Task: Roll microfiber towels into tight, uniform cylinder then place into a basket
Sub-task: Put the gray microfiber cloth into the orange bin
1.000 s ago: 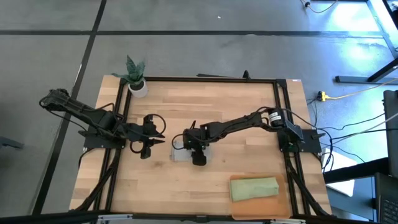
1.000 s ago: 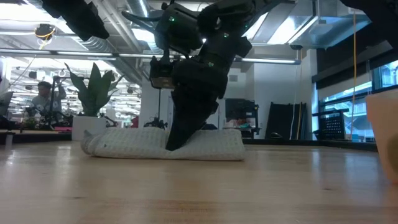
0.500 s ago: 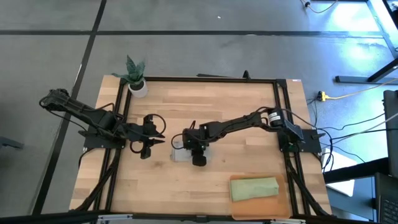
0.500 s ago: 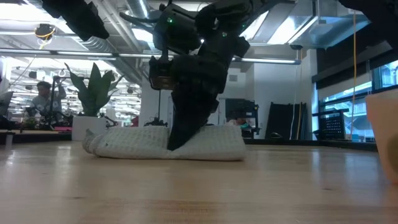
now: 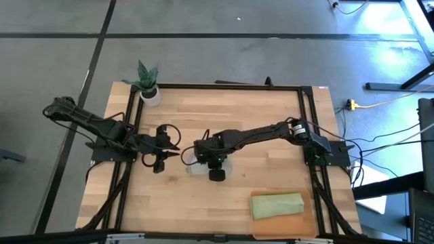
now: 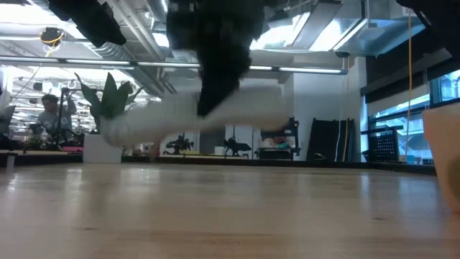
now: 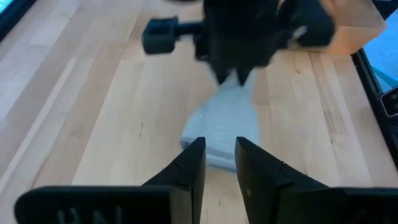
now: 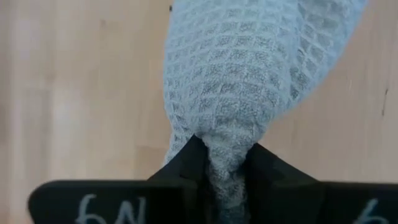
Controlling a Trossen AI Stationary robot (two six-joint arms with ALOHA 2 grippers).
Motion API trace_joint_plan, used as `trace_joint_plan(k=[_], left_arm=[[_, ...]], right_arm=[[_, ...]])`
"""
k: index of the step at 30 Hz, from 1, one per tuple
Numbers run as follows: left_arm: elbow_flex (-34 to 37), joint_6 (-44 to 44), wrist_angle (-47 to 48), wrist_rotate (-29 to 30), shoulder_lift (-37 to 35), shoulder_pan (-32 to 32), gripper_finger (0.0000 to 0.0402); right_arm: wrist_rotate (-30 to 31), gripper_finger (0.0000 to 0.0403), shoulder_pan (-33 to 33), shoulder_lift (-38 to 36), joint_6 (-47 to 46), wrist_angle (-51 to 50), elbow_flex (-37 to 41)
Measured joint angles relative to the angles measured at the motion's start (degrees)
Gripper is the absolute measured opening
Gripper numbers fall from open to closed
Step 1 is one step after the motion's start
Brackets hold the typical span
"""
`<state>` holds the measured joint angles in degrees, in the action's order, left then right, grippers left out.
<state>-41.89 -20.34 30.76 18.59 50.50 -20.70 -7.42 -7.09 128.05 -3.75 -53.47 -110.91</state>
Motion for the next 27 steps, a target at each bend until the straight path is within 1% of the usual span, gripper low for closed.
trace_joint_plan(k=[4,10,14,18,22,25,27], left_arm=[[0.00,0.00,0.00,0.00,0.00,-0.01,0.0079],[0.00,0.00,-0.02,0.00,0.00,-0.01,0.0079],[0.00,0.00,-1.06,0.00,0.00,-0.01,0.0079],[0.00,0.00,-3.87,0.00,0.00,-0.01,0.0079],[0.00,0.04,-6.81,-0.02,0.00,0.01,0.0079],[0.00,0.07,-8.43,-0.10,0.00,0.01,0.0079],[0.00,0.50,-9.17,-1.29,-0.02,0.01,0.0079]], right_arm=[[0.46,0.0064,-0.98,-0.01,0.88,-5.27,-6.33],[5.67,0.0067,-2.54,-0.11,-0.63,-17.07,-14.42],[5.86,0.0063,-4.28,-0.17,-2.71,-24.16,-18.09],[5.88,0.0064,-6.39,-0.20,-6.53,-30.36,-20.53],[6.06,0.0062,-8.98,-0.22,-12.35,-36.27,-23.58],[6.19,0.0063,-11.26,-1.96,-17.47,-36.32,-23.42],[6.16,0.0063,-12.85,-3.36,-21.36,-36.47,-23.40]])
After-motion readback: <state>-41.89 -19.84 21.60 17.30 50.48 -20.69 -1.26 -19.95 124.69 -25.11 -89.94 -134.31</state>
